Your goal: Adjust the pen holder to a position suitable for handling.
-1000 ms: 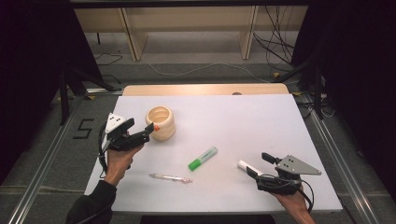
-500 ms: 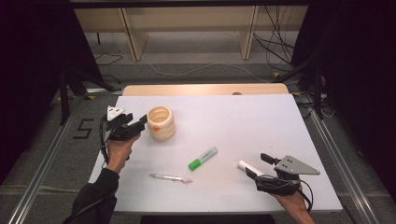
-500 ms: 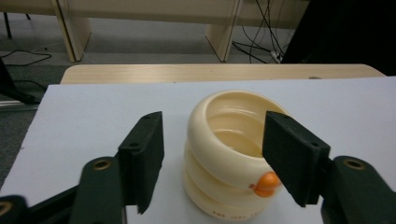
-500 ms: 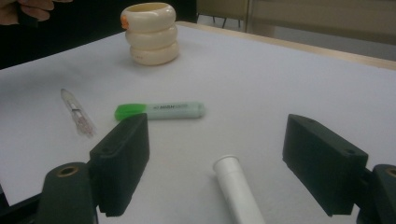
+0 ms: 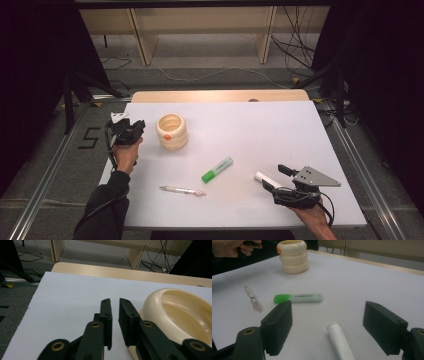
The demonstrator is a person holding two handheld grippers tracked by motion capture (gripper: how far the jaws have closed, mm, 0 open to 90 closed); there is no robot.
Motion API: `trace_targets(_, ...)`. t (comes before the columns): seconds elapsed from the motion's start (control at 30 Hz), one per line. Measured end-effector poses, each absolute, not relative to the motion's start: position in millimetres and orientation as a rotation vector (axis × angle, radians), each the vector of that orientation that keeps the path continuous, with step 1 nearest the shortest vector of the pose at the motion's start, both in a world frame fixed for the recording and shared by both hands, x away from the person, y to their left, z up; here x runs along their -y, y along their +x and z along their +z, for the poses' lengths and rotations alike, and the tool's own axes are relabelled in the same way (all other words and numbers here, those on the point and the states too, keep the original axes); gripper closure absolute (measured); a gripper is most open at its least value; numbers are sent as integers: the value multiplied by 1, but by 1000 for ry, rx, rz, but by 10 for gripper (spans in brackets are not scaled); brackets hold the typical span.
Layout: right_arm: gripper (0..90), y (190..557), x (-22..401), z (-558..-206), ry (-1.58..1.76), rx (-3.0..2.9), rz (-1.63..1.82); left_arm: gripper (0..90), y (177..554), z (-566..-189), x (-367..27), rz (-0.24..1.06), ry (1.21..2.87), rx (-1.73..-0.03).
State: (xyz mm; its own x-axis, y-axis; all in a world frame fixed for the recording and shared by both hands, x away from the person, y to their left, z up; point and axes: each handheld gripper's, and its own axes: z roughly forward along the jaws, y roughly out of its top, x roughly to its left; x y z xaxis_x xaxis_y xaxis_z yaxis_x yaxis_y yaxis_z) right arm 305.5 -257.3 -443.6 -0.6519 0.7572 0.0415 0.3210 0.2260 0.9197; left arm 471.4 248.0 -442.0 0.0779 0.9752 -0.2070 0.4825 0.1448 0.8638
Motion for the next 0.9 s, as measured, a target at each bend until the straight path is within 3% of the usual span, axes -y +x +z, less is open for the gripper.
trace_targets(0.13, 248, 305, 257, -443, 998, -2092, 1410, 890, 474, -456, -247, 660, 1462, -1551)
trace_targets(0.9, 251, 305, 256, -443, 972, -2110, 1417, 892, 484, -477, -231, 563, 1583, -1558)
